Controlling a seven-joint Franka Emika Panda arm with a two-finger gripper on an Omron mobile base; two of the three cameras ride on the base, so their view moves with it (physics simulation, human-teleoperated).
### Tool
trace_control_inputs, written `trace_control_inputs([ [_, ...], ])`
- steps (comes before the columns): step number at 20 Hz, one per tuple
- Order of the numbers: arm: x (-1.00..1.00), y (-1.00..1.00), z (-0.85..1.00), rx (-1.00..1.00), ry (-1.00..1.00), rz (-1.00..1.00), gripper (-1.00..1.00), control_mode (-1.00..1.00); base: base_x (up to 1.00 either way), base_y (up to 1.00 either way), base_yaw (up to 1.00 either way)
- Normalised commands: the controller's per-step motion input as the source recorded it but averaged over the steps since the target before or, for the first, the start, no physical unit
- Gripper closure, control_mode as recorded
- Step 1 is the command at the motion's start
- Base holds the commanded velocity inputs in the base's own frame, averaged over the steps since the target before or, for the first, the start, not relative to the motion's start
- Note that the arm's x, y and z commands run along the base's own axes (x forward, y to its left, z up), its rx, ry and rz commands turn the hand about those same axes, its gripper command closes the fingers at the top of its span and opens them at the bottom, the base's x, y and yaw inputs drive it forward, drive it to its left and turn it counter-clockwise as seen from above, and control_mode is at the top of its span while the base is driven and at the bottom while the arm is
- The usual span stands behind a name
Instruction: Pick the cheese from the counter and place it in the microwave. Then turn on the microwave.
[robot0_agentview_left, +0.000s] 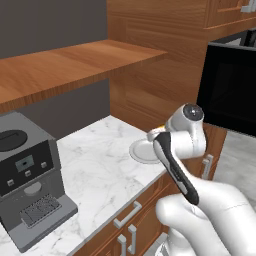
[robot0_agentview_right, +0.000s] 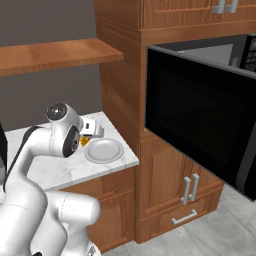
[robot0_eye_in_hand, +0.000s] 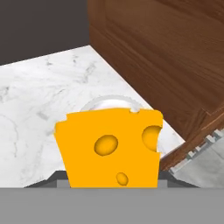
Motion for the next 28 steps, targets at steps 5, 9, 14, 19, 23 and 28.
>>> trace_control_inputs([
  [5, -0.34, -0.01, 0.45, 0.0, -0.04, 0.01, 1.0, -1.0, 0.0, 0.0, 0.0],
  [9, -0.3, 0.0, 0.41, 0.0, -0.06, 0.01, 1.0, -1.0, 0.0, 0.0, 0.0],
  [14, -0.31, 0.0, 0.37, 0.0, -0.09, 0.02, 1.0, -1.0, 0.0, 0.0, 0.0],
  [19, -0.34, 0.0, 0.37, 0.0, -0.05, 0.01, 1.0, -1.0, 0.0, 0.0, 0.0],
  [23, -0.33, 0.0, 0.33, 0.0, -0.04, 0.0, 1.0, -1.0, 0.0, 0.0, 0.0],
  [28, -0.29, -0.02, 0.29, 0.0, -0.03, 0.0, 1.0, -1.0, 0.0, 0.0, 0.0],
])
